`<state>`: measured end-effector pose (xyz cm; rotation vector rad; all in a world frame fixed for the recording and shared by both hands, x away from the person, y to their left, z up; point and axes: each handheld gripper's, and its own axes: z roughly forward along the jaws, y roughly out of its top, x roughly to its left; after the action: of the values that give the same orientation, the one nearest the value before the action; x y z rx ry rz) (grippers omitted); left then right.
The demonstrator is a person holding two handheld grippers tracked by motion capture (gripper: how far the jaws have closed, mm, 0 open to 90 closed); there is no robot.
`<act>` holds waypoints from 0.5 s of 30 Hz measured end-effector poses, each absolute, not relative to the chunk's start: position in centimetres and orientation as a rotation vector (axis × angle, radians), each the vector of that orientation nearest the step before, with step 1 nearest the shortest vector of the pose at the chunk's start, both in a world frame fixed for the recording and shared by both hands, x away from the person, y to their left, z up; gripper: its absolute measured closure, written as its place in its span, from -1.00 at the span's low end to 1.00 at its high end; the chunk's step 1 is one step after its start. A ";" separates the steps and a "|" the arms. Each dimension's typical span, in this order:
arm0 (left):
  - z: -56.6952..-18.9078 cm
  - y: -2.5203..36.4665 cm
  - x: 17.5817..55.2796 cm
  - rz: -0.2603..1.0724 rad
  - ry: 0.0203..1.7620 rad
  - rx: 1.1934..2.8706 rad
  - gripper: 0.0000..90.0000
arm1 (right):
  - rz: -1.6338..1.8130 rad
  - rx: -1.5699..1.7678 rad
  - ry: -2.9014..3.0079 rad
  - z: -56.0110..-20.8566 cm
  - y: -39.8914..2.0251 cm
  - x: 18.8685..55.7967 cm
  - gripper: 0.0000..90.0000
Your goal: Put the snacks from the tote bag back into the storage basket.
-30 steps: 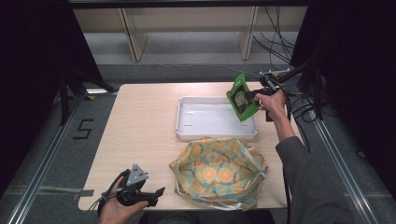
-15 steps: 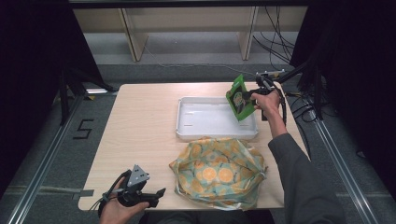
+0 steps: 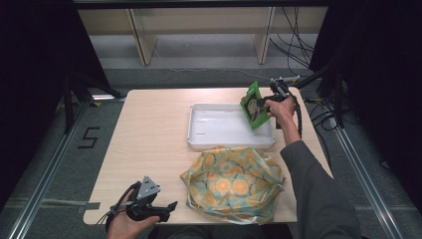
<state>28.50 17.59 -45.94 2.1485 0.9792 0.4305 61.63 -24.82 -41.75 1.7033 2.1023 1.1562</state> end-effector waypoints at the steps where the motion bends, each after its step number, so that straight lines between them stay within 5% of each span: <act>1: -45.9 17.6 28.5 0.430 0.979 2.148 -0.55 | 1.156 1.703 2.102 -41.7 -24.8 61.6 0.69; 15: -46.0 17.5 28.5 0.425 0.975 2.149 -0.55 | 1.160 1.703 2.109 -42.2 -24.8 61.9 0.68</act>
<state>28.47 17.52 -45.95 2.1490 0.9750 0.4253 61.91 -24.81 -42.24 1.7026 2.1091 1.1600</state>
